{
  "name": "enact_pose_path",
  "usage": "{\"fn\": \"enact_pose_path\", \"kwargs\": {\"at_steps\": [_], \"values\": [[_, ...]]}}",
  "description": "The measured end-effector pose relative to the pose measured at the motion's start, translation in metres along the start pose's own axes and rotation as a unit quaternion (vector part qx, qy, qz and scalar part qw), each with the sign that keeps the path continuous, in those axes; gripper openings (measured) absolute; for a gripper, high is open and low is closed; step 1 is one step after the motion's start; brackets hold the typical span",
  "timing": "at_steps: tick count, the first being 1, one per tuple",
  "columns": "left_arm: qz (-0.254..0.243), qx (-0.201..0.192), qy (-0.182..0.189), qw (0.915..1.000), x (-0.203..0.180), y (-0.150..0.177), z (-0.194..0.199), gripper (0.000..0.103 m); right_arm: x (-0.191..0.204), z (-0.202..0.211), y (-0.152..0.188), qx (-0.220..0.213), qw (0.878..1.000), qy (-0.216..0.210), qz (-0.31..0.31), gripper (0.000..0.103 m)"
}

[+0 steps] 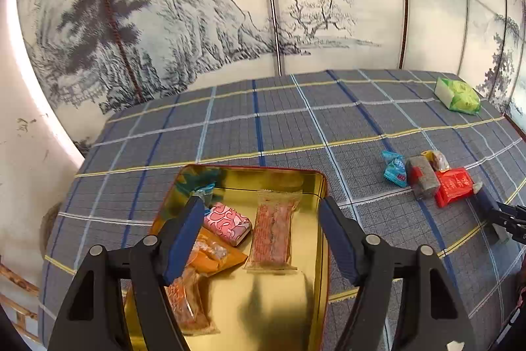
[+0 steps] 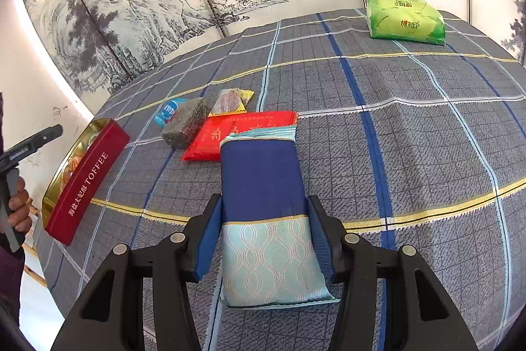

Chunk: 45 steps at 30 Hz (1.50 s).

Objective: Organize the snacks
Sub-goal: 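Carry the blue-and-white package into the tin and open the right gripper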

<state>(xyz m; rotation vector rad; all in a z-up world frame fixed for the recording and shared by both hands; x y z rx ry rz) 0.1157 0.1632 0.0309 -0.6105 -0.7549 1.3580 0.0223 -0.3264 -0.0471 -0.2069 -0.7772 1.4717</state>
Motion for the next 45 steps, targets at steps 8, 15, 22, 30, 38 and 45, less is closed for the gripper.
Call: {"fn": "enact_pose_path", "kwargs": {"at_steps": [8, 15, 22, 30, 38, 45], "values": [[0.013, -0.07, -0.036, 0.9968, -0.007, 0.012, 0.056, 0.088, 0.007, -0.001, 0.005, 0.008, 1.0, 0.014, 0.011, 0.051], [0.04, -0.094, -0.045, 0.9937, 0.011, 0.027, 0.066, 0.09, 0.025, 0.017, 0.018, 0.0, 1.0, -0.016, -0.007, 0.051], [0.146, -0.151, -0.082, 0.9743, 0.059, 0.052, 0.074, 0.09, 0.07, 0.029, 0.014, 0.001, 0.998, -0.056, 0.01, 0.051], [0.152, -0.117, -0.099, 0.9764, 0.104, 0.075, 0.051, 0.091, 0.159, 0.028, -0.013, 0.002, 0.99, -0.125, 0.058, 0.051], [0.229, -0.142, -0.152, 0.951, 0.143, 0.107, 0.049, 0.1, 0.263, -0.013, -0.027, 0.041, 0.976, -0.191, 0.099, 0.051], [0.275, -0.119, -0.146, 0.9429, 0.164, 0.127, 0.032, 0.1, 0.316, -0.059, -0.02, 0.084, 0.968, -0.206, 0.12, 0.051]]}}
Point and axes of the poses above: each gripper's, at about its wrist camera, not at the fingertips, and z roughly against the way its jaws point, x to its left, y to its underside, the point moved 2 cm from there along -z, roughly the way its jaws point, and after that the axes turned 1 degree about -x, right-handed, at the moved point
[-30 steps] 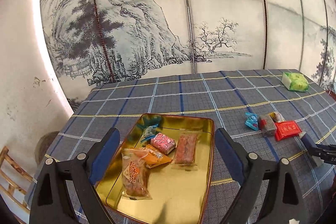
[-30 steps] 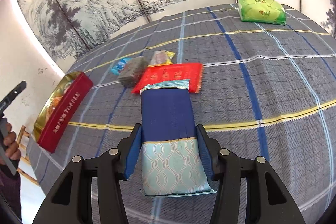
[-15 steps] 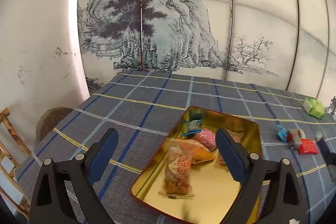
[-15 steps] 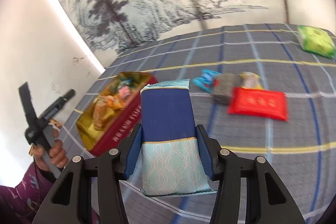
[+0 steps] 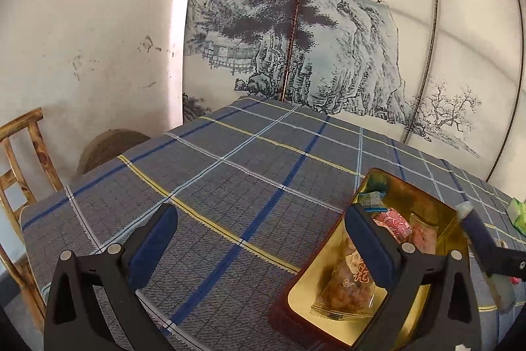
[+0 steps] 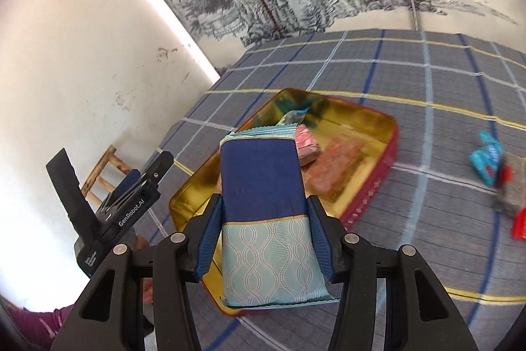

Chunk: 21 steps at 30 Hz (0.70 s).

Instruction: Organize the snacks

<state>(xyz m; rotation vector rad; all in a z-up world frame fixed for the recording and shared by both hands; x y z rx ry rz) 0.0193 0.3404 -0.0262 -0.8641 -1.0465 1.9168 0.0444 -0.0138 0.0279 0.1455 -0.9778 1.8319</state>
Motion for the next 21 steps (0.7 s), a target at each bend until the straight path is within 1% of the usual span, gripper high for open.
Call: {"fn": "enact_pose_path", "kwargs": {"at_steps": [4, 12, 17, 21], "values": [[0.02, 0.01, 0.005, 0.9997, 0.005, 0.001, -0.006, 0.1, 0.008, -0.033, 0.002, 0.025, 1.0, 0.006, 0.003, 0.051], [0.003, -0.003, 0.001, 1.0, -0.005, 0.002, -0.001, 0.101, 0.015, -0.064, 0.004, 0.044, 0.999, 0.019, 0.014, 0.049], [0.017, 0.006, 0.002, 0.9998, 0.001, 0.002, -0.004, 0.101, 0.016, -0.06, 0.003, 0.032, 0.999, 0.025, 0.017, 0.049], [0.016, 0.007, 0.002, 0.9998, 0.0, 0.002, -0.004, 0.101, 0.015, -0.056, 0.0, 0.021, 0.999, 0.028, 0.013, 0.049]]}}
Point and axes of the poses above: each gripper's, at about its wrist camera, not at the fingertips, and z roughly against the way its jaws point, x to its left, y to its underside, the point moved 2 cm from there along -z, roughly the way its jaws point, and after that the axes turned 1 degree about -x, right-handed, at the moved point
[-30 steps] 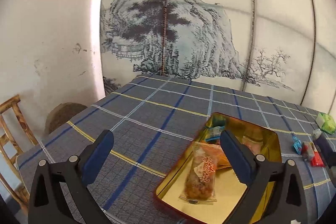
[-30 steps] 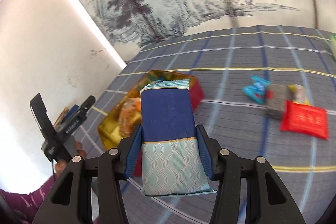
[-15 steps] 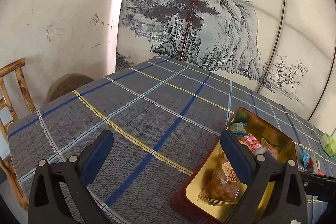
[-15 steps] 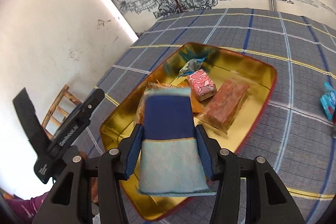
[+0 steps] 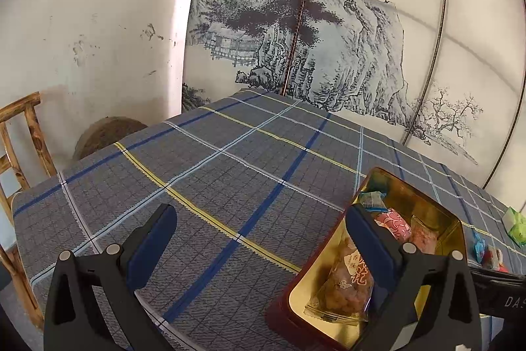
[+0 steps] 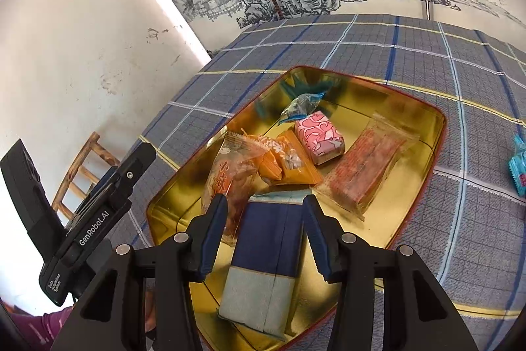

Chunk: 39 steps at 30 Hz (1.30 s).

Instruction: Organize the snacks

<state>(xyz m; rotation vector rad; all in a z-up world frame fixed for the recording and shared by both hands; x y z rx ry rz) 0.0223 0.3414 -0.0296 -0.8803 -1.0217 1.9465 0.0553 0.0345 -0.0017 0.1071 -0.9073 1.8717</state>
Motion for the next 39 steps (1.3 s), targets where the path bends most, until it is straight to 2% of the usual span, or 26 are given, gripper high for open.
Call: {"fn": "enact_pose_path", "kwargs": {"at_steps": [6, 13, 18, 21, 24, 27, 31, 35, 39], "values": [[-0.009, -0.004, -0.002, 0.9999, -0.005, 0.0, 0.002, 0.101, 0.004, 0.01, 0.005, -0.015, 1.0, 0.01, 0.012, 0.049], [-0.013, -0.003, -0.007, 0.9999, -0.005, 0.001, 0.001, 0.101, -0.007, 0.038, 0.02, -0.046, 0.998, 0.046, 0.028, 0.049], [-0.015, -0.003, -0.007, 0.9999, -0.006, 0.001, 0.002, 0.101, -0.044, 0.065, 0.039, -0.059, 0.993, 0.099, 0.018, 0.049], [-0.016, -0.003, -0.008, 0.9998, -0.007, 0.002, 0.002, 0.101, -0.085, 0.089, 0.051, -0.071, 0.988, 0.132, -0.021, 0.05], [-0.017, -0.002, -0.01, 0.9998, -0.007, 0.002, 0.002, 0.101, -0.122, 0.112, 0.063, -0.082, 0.981, 0.167, -0.056, 0.05], [-0.019, -0.002, -0.014, 0.9997, -0.007, 0.004, 0.0, 0.101, -0.166, 0.139, 0.079, -0.09, 0.968, 0.219, -0.083, 0.053], [-0.021, -0.006, -0.026, 0.9994, -0.005, 0.005, 0.001, 0.101, -0.218, 0.17, 0.099, -0.094, 0.952, 0.264, -0.128, 0.057], [-0.029, -0.013, -0.038, 0.9988, -0.005, 0.005, 0.003, 0.101, -0.252, 0.199, 0.111, -0.095, 0.934, 0.312, -0.147, 0.061], [-0.073, -0.018, -0.072, 0.9946, -0.018, 0.002, 0.006, 0.101, -0.274, 0.218, 0.121, -0.095, 0.928, 0.326, -0.155, 0.07]]}}
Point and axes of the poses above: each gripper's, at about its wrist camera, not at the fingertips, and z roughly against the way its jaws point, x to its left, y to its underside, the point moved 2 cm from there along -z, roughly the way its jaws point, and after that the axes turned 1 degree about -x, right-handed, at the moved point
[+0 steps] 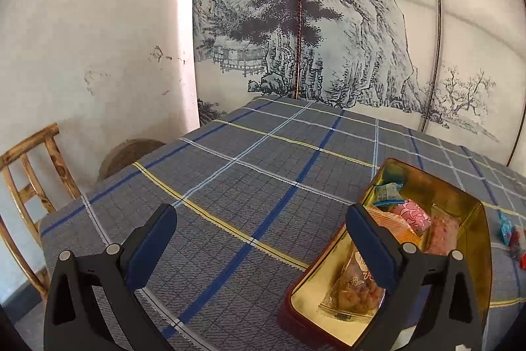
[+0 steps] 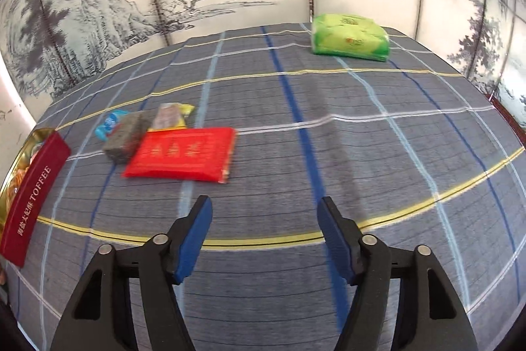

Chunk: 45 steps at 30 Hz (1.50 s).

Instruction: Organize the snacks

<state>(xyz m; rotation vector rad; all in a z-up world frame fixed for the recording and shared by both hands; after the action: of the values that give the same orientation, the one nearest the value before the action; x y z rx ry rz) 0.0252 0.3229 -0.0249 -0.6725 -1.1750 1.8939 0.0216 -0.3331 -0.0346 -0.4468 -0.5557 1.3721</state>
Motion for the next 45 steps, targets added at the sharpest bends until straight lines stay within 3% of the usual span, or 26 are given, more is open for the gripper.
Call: {"fn": "enact_pose_path", "kwargs": {"at_steps": [2, 4, 6, 8, 10, 12, 14, 17, 20, 22, 24, 30, 32, 34, 36, 38, 41, 44, 45], "values": [[-0.019, -0.004, -0.002, 0.9998, -0.007, -0.006, 0.013, 0.101, -0.014, 0.0, 0.001, 0.001, 1.0, -0.002, -0.002, 0.073], [-0.027, -0.007, 0.024, 0.9993, -0.02, -0.016, 0.029, 0.101, -0.024, 0.001, 0.0, -0.001, 1.0, -0.023, -0.018, 0.074], [-0.041, -0.003, 0.063, 0.9971, -0.041, -0.03, 0.047, 0.101, -0.03, 0.002, -0.001, -0.006, 0.999, -0.039, -0.038, 0.077], [-0.077, 0.021, 0.121, 0.9895, -0.075, -0.042, 0.059, 0.101, -0.031, 0.001, -0.001, -0.005, 0.997, -0.054, -0.046, 0.077], [-0.124, 0.056, 0.184, 0.9735, -0.118, -0.049, 0.066, 0.101, -0.03, 0.003, -0.001, -0.01, 0.997, -0.066, -0.047, 0.078], [-0.175, 0.094, 0.244, 0.9492, -0.171, -0.047, 0.069, 0.102, -0.03, 0.007, -0.001, -0.02, 0.996, -0.076, -0.05, 0.081], [-0.223, 0.123, 0.278, 0.9262, -0.219, -0.042, 0.069, 0.102, -0.031, 0.009, 0.0, -0.025, 0.994, -0.088, -0.057, 0.082], [-0.289, 0.136, 0.285, 0.9039, -0.278, -0.032, 0.058, 0.1, -0.032, 0.01, 0.0, -0.029, 0.993, -0.099, -0.063, 0.082], [-0.343, 0.16, 0.296, 0.8771, -0.329, -0.021, 0.034, 0.085, -0.031, 0.012, 0.0, -0.032, 0.991, -0.111, -0.062, 0.082], [-0.358, 0.194, 0.316, 0.8567, -0.35, -0.013, 0.017, 0.082, -0.031, 0.012, -0.001, -0.034, 0.99, -0.12, -0.063, 0.082], [-0.367, 0.226, 0.321, 0.8432, -0.367, -0.004, 0.0, 0.066, -0.031, 0.013, 0.0, -0.036, 0.989, -0.13, -0.063, 0.083], [-0.379, 0.287, 0.346, 0.8091, -0.392, 0.016, -0.024, 0.059, -0.03, 0.015, -0.001, -0.041, 0.986, -0.147, -0.062, 0.083], [-0.388, 0.29, 0.355, 0.7998, -0.396, 0.019, -0.023, 0.058, -0.029, 0.015, -0.001, -0.041, 0.986, -0.148, -0.062, 0.084], [-0.4, 0.293, 0.346, 0.7966, -0.402, 0.023, -0.028, 0.057, -0.028, 0.015, -0.001, -0.04, 0.986, -0.148, -0.061, 0.084], [-0.403, 0.312, 0.345, 0.7884, -0.404, 0.031, -0.034, 0.034, -0.028, 0.014, -0.003, -0.039, 0.986, -0.148, -0.06, 0.085], [-0.392, 0.308, 0.352, 0.7924, -0.403, 0.029, -0.035, 0.033, -0.027, 0.014, -0.003, -0.039, 0.987, -0.147, -0.06, 0.086], [-0.386, 0.293, 0.34, 0.806, -0.399, 0.029, -0.029, 0.031, -0.026, 0.013, -0.004, -0.038, 0.987, -0.146, -0.06, 0.087], [-0.363, 0.269, 0.323, 0.8317, -0.382, 0.023, -0.008, 0.03, -0.027, 0.015, -0.004, -0.043, 0.985, -0.153, -0.061, 0.087], [-0.356, 0.253, 0.312, 0.8439, -0.373, 0.019, 0.004, 0.03, -0.026, 0.016, -0.005, -0.044, 0.984, -0.164, -0.057, 0.087]]}}
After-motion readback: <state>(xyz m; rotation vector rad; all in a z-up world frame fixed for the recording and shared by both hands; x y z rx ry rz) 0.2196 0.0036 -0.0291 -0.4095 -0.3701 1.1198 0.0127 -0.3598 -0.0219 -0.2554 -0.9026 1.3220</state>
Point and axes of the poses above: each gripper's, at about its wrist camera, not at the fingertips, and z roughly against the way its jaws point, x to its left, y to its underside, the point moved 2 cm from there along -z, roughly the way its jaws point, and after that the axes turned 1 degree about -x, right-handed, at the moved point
